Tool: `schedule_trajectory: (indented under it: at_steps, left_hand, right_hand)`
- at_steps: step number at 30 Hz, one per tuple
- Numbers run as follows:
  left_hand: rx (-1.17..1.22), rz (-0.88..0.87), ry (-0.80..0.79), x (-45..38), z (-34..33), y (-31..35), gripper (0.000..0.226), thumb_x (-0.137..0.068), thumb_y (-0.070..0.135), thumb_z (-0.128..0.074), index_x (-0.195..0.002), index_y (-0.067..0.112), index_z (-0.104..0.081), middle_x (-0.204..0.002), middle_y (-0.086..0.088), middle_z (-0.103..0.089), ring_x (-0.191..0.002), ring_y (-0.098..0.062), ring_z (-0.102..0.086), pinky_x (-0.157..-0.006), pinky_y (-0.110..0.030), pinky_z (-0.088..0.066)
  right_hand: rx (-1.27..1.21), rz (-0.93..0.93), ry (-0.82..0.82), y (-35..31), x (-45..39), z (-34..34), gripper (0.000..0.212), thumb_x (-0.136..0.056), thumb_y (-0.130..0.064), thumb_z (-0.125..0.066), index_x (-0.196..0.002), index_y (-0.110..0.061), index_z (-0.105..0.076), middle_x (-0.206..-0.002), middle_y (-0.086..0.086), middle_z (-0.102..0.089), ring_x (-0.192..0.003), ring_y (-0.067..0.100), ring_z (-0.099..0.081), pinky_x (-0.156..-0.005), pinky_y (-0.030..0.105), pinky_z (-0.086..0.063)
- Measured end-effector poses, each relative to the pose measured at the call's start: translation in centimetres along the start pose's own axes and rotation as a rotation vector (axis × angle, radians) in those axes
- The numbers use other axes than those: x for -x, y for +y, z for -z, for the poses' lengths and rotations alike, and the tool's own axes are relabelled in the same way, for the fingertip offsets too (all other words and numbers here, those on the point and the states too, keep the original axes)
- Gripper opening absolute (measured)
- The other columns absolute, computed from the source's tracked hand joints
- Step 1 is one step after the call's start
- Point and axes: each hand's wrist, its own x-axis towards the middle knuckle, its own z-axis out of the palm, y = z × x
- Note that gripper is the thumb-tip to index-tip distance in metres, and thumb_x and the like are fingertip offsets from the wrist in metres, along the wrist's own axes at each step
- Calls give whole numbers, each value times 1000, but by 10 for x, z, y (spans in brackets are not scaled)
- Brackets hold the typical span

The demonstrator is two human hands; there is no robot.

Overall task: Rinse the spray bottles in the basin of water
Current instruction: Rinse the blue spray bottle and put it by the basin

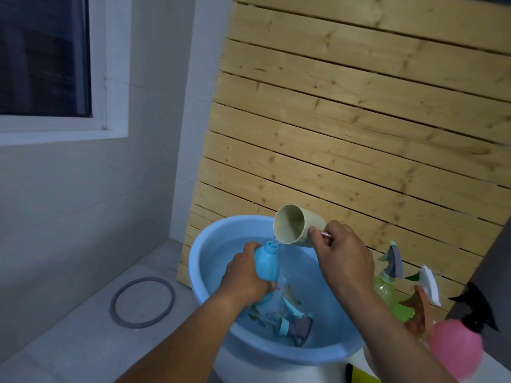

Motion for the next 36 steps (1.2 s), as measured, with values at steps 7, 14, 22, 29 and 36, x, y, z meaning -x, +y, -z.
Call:
schedule_trajectory:
  at_steps: [7,14,22,29,36]
  left_hand:
    - [5,-6,6,0,0,-1,85,-69,32,-86,-135,34,-33,-115,6,-45,-108,-20,-52,-88,-35,-51]
    - [8,-6,1,1,0,0,85,-69,32,-86,-136,34,-33,-115,6,-46,-109,-20,-53,-90,-36,-51]
    - [10,3,-8,1,0,0,85,-70,33,-86,-136,34,-32,-121,3,-47,-111,-22,-52,-92,-39,-51]
    - [12,1,-13,1,0,0,86,-70,32,-86,-137,34,-32,-124,3,-48,-113,-22,-52,-94,-41,-52]
    - [16,5,-10,1,0,0,85,-70,32,-86,-136,34,-33,-123,3,-49,-112,-22,-52,-93,-40,-52]
  right_hand:
    - [35,46,10,0,1,-2,31,-90,-47,-54,-74,-20,-51,-75,-2,-53,-63,23,-49,-54,29,-29]
    - [58,70,12,-2,2,-2,31,-90,-48,-53,-76,-20,-52,-76,-2,-53,-63,23,-48,-53,28,-28]
    - [81,82,2,0,3,-1,32,-90,-48,-52,-76,-19,-51,-76,-1,-54,-66,24,-51,-54,29,-32]
    - [96,104,9,-2,3,-2,33,-91,-47,-53,-75,-19,-51,-75,-2,-54,-65,23,-51,-53,29,-32]
    - [113,138,22,-3,4,-1,32,-90,-47,-54,-74,-20,-51,-74,-2,-52,-63,23,-49,-52,28,-31]
